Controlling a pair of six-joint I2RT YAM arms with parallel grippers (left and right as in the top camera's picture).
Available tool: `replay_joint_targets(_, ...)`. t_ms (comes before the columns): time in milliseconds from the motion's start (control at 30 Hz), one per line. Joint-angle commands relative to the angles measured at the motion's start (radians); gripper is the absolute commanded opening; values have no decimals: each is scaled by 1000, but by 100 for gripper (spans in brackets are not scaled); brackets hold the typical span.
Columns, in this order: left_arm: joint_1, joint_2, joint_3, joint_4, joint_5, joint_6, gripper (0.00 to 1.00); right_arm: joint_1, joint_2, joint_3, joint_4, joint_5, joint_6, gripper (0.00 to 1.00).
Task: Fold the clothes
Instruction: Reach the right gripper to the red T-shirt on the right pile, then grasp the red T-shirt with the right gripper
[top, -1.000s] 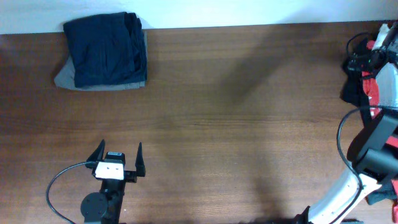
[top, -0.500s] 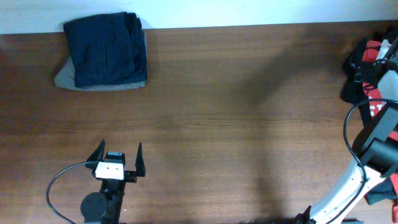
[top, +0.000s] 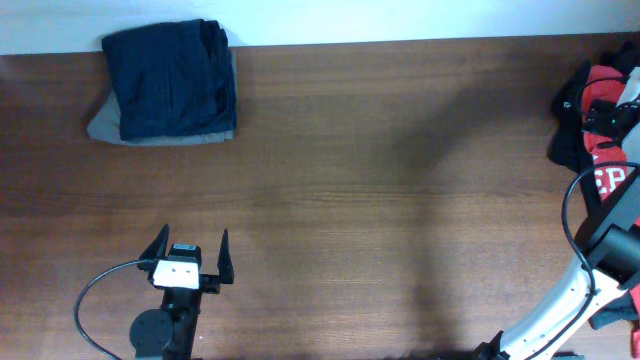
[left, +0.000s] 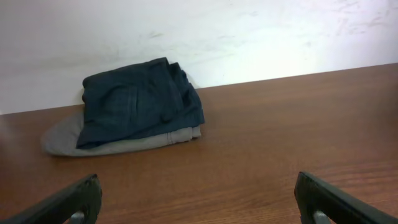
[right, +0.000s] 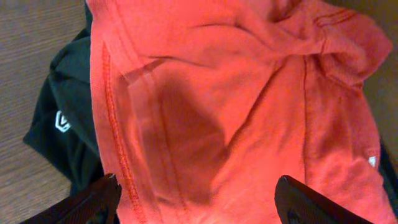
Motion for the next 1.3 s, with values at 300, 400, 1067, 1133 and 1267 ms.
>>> replay_joint_targets(300, 6, -8, -9, 2, 14, 16, 99, -6, 80, 21, 32, -27, 11, 82)
replay_joint_targets(400, 6, -8, -9, 2, 14, 16, 99, -6, 80, 22, 42, -27, 11, 75)
replay_joint_targets(1067, 6, -8, -9, 2, 14, 16, 99, -7, 76, 35, 33, -58, 91, 33)
replay_joint_targets(1133, 6, -8, -9, 2, 14, 16, 99, -7, 74, 35, 28, -58, 93, 27)
replay_joint_targets(1267, 6, -8, -9, 2, 14, 16, 99, -6, 55, 35, 24, -58, 114, 12)
